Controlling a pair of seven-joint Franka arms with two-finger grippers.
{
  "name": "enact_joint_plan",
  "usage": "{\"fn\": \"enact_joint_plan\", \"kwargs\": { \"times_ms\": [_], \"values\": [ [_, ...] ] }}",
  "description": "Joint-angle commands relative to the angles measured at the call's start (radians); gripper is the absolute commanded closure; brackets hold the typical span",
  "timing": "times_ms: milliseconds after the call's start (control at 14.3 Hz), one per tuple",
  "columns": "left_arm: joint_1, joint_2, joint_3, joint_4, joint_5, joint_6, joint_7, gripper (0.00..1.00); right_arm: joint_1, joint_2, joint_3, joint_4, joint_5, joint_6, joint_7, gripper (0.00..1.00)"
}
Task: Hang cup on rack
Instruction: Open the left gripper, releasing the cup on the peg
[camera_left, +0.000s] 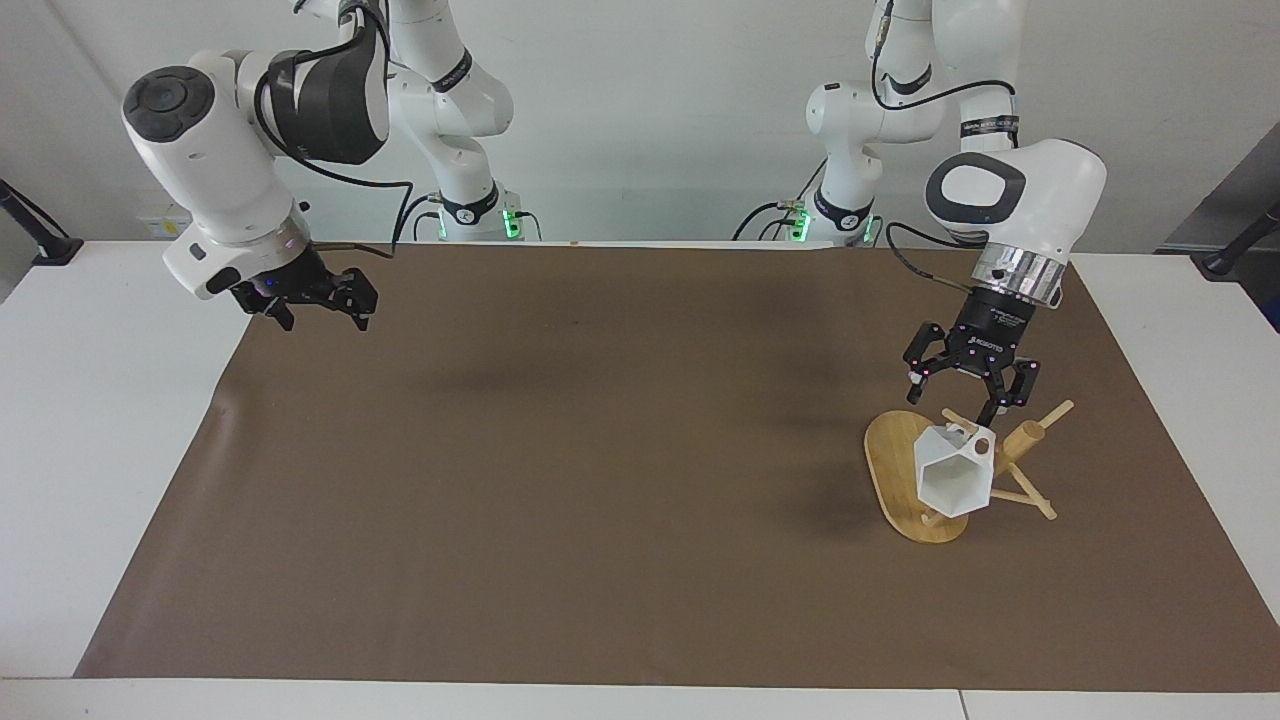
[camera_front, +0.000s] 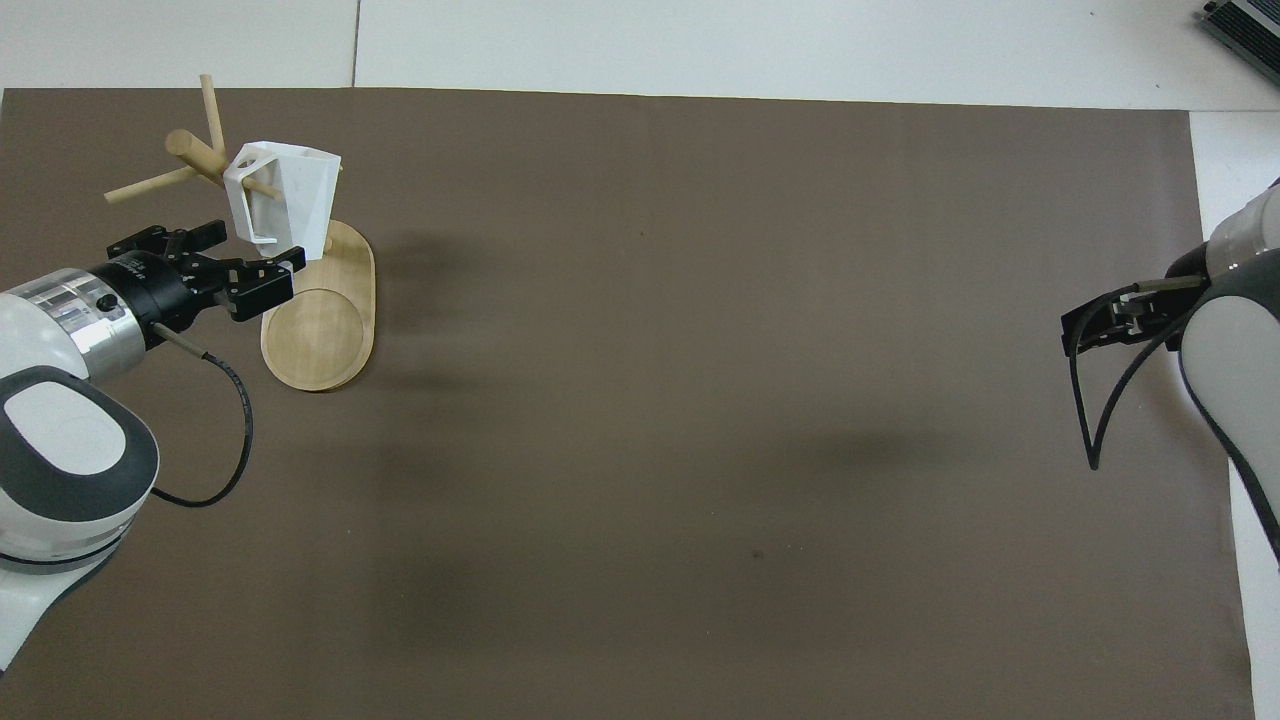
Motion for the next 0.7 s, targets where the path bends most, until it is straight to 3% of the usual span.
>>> {"fn": "enact_joint_plan", "kwargs": {
  "times_ms": [0,279,627],
  "values": [
    [0.055,-0.030,-0.002,0.030,0.126,-0.148,-0.001,0.00,-0.002,-0.027,-0.008,-0.059,0.023,-0.001,-0.010,0.00],
    [0.116,-0.027,-0.003,0.122,0.330,-0.332,0.080,0.00,-0.002,-0.023,-0.008,-0.044,0.023,0.002,-0.010,0.00],
    [0.128,-0.025,-0.002,0.156,0.401,-0.397,0.533,0.00,-0.005,-0.009,-0.008,0.012,0.020,0.006,-0.009,0.00]
  ]
}}
